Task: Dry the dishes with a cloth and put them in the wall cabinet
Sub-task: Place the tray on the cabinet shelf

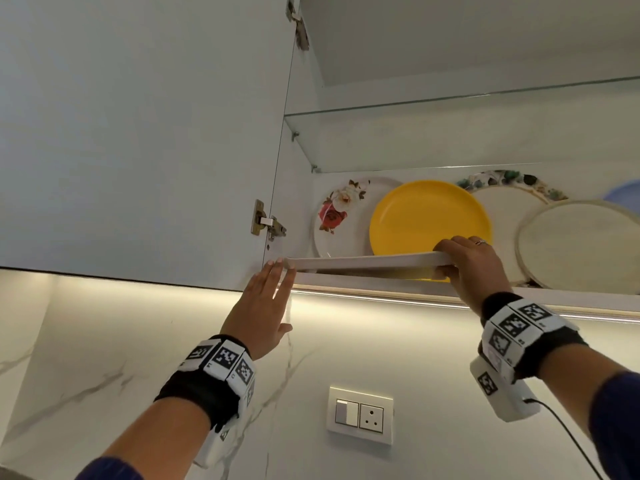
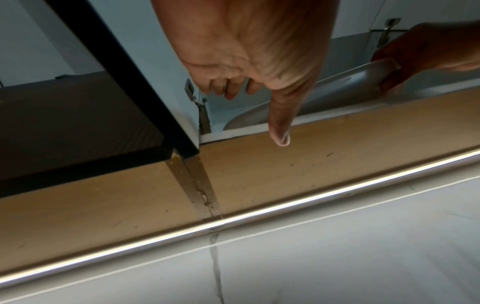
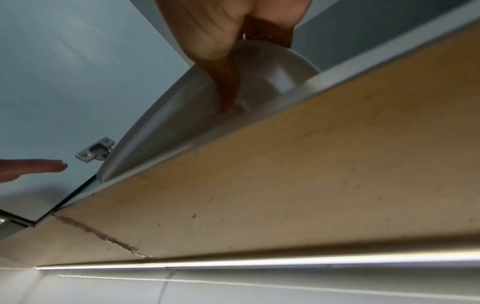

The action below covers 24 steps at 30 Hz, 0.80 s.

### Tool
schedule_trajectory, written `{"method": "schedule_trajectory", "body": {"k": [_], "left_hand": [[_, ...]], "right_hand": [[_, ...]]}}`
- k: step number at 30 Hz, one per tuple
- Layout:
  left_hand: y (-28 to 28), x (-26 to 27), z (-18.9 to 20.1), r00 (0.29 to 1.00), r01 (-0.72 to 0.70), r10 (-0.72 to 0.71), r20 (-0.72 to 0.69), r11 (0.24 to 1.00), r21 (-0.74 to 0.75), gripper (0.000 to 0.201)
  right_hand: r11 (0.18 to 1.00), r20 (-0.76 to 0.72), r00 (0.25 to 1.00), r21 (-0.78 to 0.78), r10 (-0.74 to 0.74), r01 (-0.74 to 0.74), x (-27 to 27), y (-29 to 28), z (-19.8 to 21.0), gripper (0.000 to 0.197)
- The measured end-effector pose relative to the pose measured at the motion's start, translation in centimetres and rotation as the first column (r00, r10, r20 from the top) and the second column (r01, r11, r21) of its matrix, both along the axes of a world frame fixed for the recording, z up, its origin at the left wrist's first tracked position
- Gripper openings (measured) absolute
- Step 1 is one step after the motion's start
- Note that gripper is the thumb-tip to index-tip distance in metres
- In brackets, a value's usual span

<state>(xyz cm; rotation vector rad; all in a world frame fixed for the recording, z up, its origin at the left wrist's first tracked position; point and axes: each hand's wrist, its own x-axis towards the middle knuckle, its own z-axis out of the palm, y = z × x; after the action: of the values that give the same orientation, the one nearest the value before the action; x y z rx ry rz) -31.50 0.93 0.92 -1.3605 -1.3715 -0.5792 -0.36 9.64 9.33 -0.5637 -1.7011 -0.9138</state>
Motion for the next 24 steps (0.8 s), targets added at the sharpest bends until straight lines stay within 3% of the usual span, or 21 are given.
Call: {"method": "schedule_trajectory", "body": {"k": [5,9,12,24], "left_hand": [[2.6,-1.6,-0.1,0.999,0.003,-0.003,0.034,1.000,-0.004,0.115],[4.1,-1.6,-0.2,0.998,0.049,-0.050,0.028,0.998,0.039,0.118],[5.1,-1.4,-0.3,0.997,0.076,-0.078,0.029,0.995,0.057,0.120],[5.8,-0.5,0.0,0.992,0.121,-0.124,0.013,0.983,0.140,0.110]], "right_hand": [[0.997,-0.074,0.997,-0.080,0.013,-0.019,-2.4,2.1,-0.6,0.033],[0.992,0.041,0.997,-0.114,0.061,-0.056,-1.8,2.4,-0.5,0.013],[0.969,0.074,0.994,-0.237,0.086,-0.066,-1.2,2.0,-0.7,0.027],[0.846,0.210,0.976,-0.530,0.060,0.062,0.5,0.4,0.5,0.017]]}}
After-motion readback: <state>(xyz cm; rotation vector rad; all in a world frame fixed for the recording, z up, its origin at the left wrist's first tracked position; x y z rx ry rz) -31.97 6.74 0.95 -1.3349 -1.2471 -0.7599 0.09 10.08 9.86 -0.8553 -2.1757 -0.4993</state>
